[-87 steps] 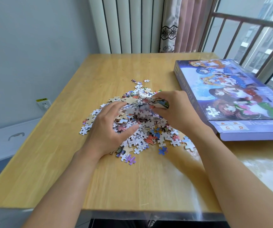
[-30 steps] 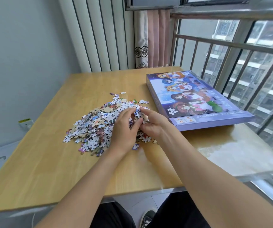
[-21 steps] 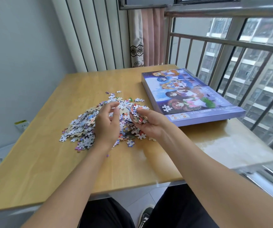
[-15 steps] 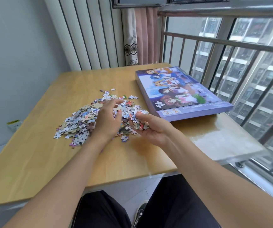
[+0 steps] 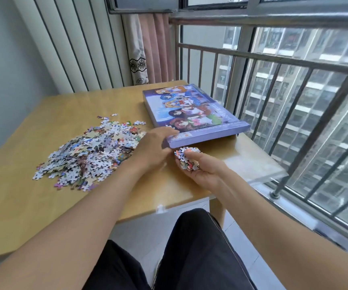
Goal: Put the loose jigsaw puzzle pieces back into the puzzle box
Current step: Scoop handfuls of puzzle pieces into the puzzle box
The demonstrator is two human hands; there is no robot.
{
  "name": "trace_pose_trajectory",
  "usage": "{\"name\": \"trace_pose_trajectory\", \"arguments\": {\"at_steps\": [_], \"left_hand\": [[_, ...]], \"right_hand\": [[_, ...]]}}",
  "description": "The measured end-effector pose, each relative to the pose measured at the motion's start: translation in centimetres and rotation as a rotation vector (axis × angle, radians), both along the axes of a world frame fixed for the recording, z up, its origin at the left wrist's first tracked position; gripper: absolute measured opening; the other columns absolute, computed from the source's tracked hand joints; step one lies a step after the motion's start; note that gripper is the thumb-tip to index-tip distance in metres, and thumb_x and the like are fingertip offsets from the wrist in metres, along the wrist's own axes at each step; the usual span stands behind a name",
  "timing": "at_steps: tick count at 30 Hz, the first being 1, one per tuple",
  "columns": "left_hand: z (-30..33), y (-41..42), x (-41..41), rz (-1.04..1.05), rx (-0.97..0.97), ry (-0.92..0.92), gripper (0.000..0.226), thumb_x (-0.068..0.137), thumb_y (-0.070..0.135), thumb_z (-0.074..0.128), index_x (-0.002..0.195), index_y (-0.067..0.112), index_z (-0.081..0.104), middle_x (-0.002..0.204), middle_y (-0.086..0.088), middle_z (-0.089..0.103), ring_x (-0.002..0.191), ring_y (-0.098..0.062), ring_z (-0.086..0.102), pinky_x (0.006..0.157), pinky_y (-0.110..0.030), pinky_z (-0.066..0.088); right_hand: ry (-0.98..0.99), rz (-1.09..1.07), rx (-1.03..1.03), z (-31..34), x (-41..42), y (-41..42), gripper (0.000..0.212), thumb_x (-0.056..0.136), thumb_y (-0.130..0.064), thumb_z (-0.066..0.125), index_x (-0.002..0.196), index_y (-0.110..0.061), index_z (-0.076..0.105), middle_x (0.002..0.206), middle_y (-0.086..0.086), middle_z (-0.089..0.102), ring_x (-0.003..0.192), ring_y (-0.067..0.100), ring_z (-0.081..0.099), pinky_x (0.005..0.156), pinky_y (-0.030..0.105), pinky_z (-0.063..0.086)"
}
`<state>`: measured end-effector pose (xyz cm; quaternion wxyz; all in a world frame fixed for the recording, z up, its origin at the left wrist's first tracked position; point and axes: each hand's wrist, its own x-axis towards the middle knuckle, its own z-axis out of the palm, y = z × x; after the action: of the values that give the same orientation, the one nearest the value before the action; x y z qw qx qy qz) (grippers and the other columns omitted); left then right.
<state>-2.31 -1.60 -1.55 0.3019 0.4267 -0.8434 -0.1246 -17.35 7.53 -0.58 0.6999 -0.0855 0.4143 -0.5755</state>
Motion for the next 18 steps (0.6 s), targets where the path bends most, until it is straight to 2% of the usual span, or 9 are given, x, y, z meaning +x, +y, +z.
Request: {"name": "trace_pose_trajectory", "arguments": {"at_steps": [2,4,6,9,11,13,15,17,18], "left_hand": [[0.7,-0.7,-1.4,0.076,0.014,0.125,0.022,0.091,0.019,0.068,0.112,0.018,0.075,0.106,-0.003,0.075,0.098,-0.021,0.067,0.084,-0.031,0.053],[1.9,-1.4,-2.2,0.177,0.064,0.342,0.018,0.095,0.032,0.066,0.103,0.019,0.077,0.090,0.003,0.074,0.081,-0.013,0.065,0.067,-0.019,0.048],[3.1,-2.2,-2.5,0.232,0.081,0.457,0.017,0.095,0.037,0.066,0.099,0.024,0.076,0.083,0.011,0.070,0.070,0.002,0.058,0.057,-0.007,0.038],[4.6,-2.5,-2.7,0.212,0.104,0.452,0.011,0.095,0.034,0.066,0.091,0.025,0.072,0.071,0.022,0.063,0.063,0.006,0.052,0.056,-0.005,0.035],[5.2,-2.6,-2.9,0.196,0.096,0.452,0.018,0.096,0.030,0.066,0.079,0.025,0.064,0.054,0.027,0.056,0.055,0.010,0.048,0.053,-0.005,0.033],[5.7,-2.7,-3.0,0.191,0.090,0.462,0.028,0.096,0.028,0.066,0.071,0.028,0.055,0.048,0.029,0.051,0.050,0.011,0.045,0.051,-0.005,0.031],[6.1,-2.9,-3.1,0.188,0.094,0.465,0.031,0.096,0.028,0.066,0.068,0.027,0.054,0.045,0.027,0.049,0.048,0.008,0.043,0.051,-0.006,0.031],[6.8,-3.1,-3.1,0.177,0.099,0.477,0.025,0.096,0.030,0.067,0.072,0.021,0.064,0.051,0.023,0.053,0.051,0.006,0.044,0.052,-0.007,0.032],[7.3,-3.1,-3.1,0.167,0.102,0.485,0.020,0.095,0.031,0.067,0.080,0.018,0.071,0.060,0.021,0.059,0.057,0.006,0.048,0.055,-0.007,0.034]], "right_hand": [[-0.007,-0.058,0.018,0.3,-1.4,-0.5,0.016,0.094,0.008,0.060,0.109,0.007,0.054,0.127,0.030,0.055,0.109,0.034,0.062,0.092,0.043,0.054],[-0.025,-0.106,0.022,1.0,-2.6,-1.2,0.015,0.095,0.008,0.060,0.108,0.006,0.054,0.132,0.029,0.053,0.120,0.035,0.059,0.092,0.044,0.053],[-0.035,-0.134,0.014,2.0,-3.5,-2.1,0.015,0.096,0.008,0.058,0.109,0.006,0.053,0.132,0.029,0.053,0.121,0.035,0.058,0.095,0.045,0.052],[-0.047,-0.142,-0.002,3.6,-4.1,-3.7,0.001,0.099,0.006,0.054,0.099,0.004,0.054,0.110,0.025,0.057,0.127,0.034,0.055,0.105,0.045,0.048],[-0.066,-0.140,0.008,4.5,-4.4,-5.0,0.006,0.101,0.001,0.052,0.104,0.006,0.054,0.102,0.022,0.056,0.130,0.033,0.054,0.107,0.043,0.046],[-0.114,-0.155,0.014,5.2,-4.6,-6.0,0.024,0.103,-0.006,0.052,0.122,0.008,0.053,0.116,0.023,0.058,0.129,0.032,0.055,0.107,0.042,0.047],[-0.178,-0.188,-0.019,6.0,-4.7,-6.9,0.034,0.105,-0.016,0.052,0.133,0.003,0.051,0.129,0.020,0.060,0.123,0.033,0.059,0.104,0.044,0.049],[-0.242,-0.218,-0.068,6.9,-4.7,-7.8,0.039,0.103,-0.027,0.052,0.132,-0.003,0.056,0.125,0.020,0.065,0.114,0.037,0.064,0.100,0.051,0.051],[-0.267,-0.230,-0.085,7.4,-4.6,-8.3,0.042,0.100,-0.035,0.051,0.130,-0.005,0.059,0.122,0.020,0.067,0.110,0.038,0.065,0.098,0.054,0.052]]}}
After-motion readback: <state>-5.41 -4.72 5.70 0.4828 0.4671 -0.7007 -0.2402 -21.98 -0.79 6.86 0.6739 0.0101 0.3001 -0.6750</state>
